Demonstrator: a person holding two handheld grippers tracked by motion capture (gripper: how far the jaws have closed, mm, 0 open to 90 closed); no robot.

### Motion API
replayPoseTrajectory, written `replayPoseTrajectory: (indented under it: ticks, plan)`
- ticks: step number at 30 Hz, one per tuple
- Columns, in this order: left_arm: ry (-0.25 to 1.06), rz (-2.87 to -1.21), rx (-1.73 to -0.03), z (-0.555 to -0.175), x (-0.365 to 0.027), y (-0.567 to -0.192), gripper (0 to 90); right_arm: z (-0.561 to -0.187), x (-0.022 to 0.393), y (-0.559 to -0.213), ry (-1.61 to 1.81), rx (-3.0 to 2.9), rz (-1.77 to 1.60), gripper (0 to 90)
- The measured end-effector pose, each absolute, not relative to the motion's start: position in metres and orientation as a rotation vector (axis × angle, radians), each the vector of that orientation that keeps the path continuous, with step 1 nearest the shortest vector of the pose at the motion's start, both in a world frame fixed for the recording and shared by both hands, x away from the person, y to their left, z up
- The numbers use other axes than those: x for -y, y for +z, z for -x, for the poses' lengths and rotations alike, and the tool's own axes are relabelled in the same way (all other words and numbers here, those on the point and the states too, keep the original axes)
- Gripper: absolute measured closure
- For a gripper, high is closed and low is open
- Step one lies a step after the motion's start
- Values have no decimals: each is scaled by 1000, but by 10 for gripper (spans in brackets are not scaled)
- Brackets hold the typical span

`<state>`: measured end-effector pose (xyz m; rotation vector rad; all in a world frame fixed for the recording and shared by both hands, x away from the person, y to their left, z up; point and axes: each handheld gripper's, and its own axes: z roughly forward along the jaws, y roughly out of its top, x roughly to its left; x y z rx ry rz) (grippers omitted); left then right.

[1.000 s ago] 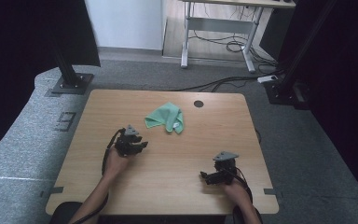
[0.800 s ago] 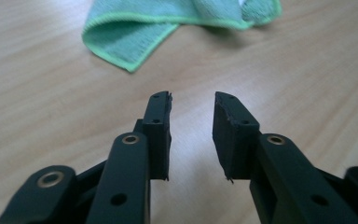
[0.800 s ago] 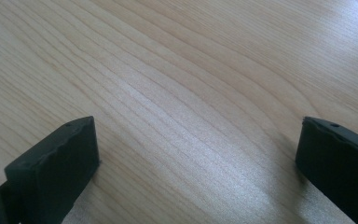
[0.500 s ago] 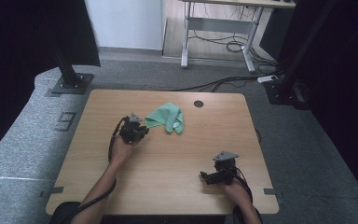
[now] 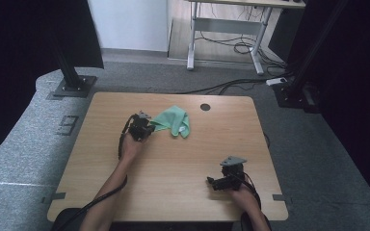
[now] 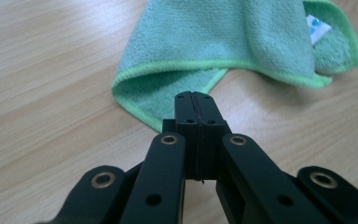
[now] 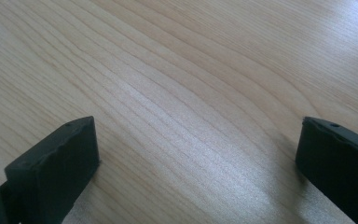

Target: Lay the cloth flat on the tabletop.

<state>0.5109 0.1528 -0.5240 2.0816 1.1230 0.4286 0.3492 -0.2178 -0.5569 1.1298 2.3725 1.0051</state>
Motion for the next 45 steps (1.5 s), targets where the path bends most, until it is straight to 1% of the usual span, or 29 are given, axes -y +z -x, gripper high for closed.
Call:
replayPoseTrajectory:
  ticks: [6,10,14,18,36,45]
  plan:
    - [431,-2077,-1146,-521,-148,-530,899,-349,218,-557,1005,-2372,-1127,0]
    - [436,-2103,-1161,-525,-145,-539,899,-349,218,-557,1005,-2373,-1130,0]
    - [433,-2090,-1169,-525,-146,-543,899,-349,218,-557,1006,-2372,-1126,0]
    - [426,-2123,-1163,-524,-145,-540,900,-349,218,-557,1006,-2372,-1126,0]
    - [358,-2186,-1068,-486,-148,-538,900,-349,218,-557,1004,-2373,-1130,0]
    - [326,-2190,-1009,-451,-150,-540,900,-349,218,-557,1004,-2373,-1132,0]
